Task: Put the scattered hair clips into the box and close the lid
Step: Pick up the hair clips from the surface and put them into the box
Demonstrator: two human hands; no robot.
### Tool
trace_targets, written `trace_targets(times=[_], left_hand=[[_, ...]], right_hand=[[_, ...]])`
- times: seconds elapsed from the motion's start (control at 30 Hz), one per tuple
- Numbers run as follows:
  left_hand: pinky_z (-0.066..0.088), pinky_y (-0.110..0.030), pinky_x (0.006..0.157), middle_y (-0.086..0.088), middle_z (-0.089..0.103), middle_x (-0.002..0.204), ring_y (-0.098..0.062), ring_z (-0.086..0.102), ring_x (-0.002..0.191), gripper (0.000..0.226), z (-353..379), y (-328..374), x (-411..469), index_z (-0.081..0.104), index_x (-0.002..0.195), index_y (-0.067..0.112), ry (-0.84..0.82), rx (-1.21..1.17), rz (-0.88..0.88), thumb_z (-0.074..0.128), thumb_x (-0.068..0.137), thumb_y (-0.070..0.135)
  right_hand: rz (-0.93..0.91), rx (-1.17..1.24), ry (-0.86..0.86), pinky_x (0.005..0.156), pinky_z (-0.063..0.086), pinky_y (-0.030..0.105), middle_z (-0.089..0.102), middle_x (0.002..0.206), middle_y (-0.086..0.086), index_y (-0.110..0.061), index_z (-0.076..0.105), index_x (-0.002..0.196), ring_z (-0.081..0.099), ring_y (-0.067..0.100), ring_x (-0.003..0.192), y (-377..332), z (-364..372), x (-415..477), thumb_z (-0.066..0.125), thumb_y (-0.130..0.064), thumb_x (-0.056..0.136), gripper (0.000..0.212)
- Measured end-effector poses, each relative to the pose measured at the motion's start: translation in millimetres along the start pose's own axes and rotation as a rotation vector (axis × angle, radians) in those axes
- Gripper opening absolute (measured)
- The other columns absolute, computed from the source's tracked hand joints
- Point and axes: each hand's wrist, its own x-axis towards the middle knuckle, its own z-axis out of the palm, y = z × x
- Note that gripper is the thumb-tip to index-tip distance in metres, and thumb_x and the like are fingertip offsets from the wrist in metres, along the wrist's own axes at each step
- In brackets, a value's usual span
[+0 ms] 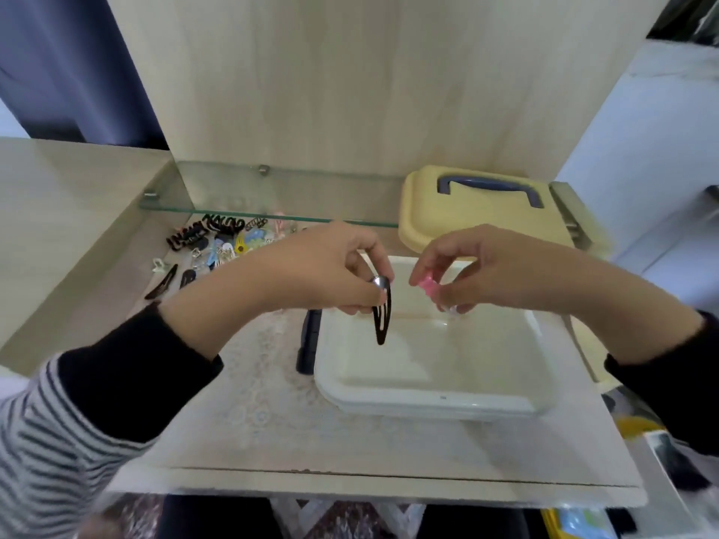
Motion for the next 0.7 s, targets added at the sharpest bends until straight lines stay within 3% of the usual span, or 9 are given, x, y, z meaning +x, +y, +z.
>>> trace_targets(times=[0.07, 0.2, 0.33, 0.47, 0.6, 0.7], left_hand=[[0.060, -0.035, 0.078, 0.003, 0.075, 0.077, -0.009, 0.072, 0.070, 0.010, 7, 3, 14, 0.063, 0.089, 0.023, -0.113, 0.184, -0.040, 0.070, 0.083, 0.019], [0.049, -0.015, 0.059, 0.005, 0.075, 0.081, -0.005, 0.068, 0.067, 0.009, 21, 7, 38, 0.059, 0.086, 0.025, -0.296, 0.441, -0.134, 0.064, 0.088, 0.018], [0.048, -0.013, 0.057, 0.004, 0.072, 0.078, -0.010, 0.069, 0.071, 0.013, 31, 4, 58, 0.059, 0.083, 0.021, -0.423, 0.520, -0.238, 0.061, 0.090, 0.011], [0.050, -0.013, 0.060, 0.004, 0.068, 0.072, -0.013, 0.068, 0.072, 0.011, 40, 3, 72, 0.062, 0.088, 0.016, -0.458, 0.537, -0.263, 0.058, 0.091, 0.006], [0.055, -0.022, 0.073, -0.003, 0.072, 0.090, -0.018, 0.069, 0.081, 0.018, 48, -3, 75, 0.065, 0.102, 0.010, -0.523, 0.605, -0.310, 0.054, 0.090, 0.002], [0.051, -0.018, 0.066, 0.002, 0.069, 0.101, -0.014, 0.066, 0.080, 0.017, 54, -6, 76, 0.064, 0.103, 0.016, -0.527, 0.793, -0.270, 0.059, 0.089, 0.008]], right_hand=[[0.060, -0.005, -0.061, 0.074, 0.059, 0.028, 0.065, 0.092, -0.002, -0.027, 0.073, 0.088, 0.070, 0.020, 0.075, 14, 1, 3, 0.070, -0.012, 0.082, 0.016], [0.131, -0.091, -0.135, 0.068, 0.056, 0.018, 0.064, 0.090, -0.005, -0.026, 0.072, 0.089, 0.070, 0.013, 0.071, 33, 9, 11, 0.071, -0.015, 0.080, 0.014], [0.114, -0.409, -0.172, 0.069, 0.046, 0.013, 0.066, 0.093, -0.015, -0.032, 0.069, 0.095, 0.062, 0.001, 0.073, 44, 19, 20, 0.066, -0.021, 0.083, 0.017], [0.077, -0.538, -0.222, 0.070, 0.041, 0.013, 0.060, 0.090, -0.017, -0.027, 0.067, 0.103, 0.054, 0.004, 0.080, 54, 25, 25, 0.057, -0.017, 0.088, 0.020], [0.118, -0.512, -0.283, 0.061, 0.042, 0.013, 0.055, 0.075, -0.018, -0.024, 0.066, 0.100, 0.052, 0.001, 0.067, 58, 25, 26, 0.055, -0.014, 0.088, 0.019], [0.136, -0.523, -0.319, 0.064, 0.047, 0.020, 0.064, 0.094, -0.008, -0.025, 0.066, 0.098, 0.059, 0.011, 0.080, 58, 29, 27, 0.058, -0.012, 0.085, 0.020]])
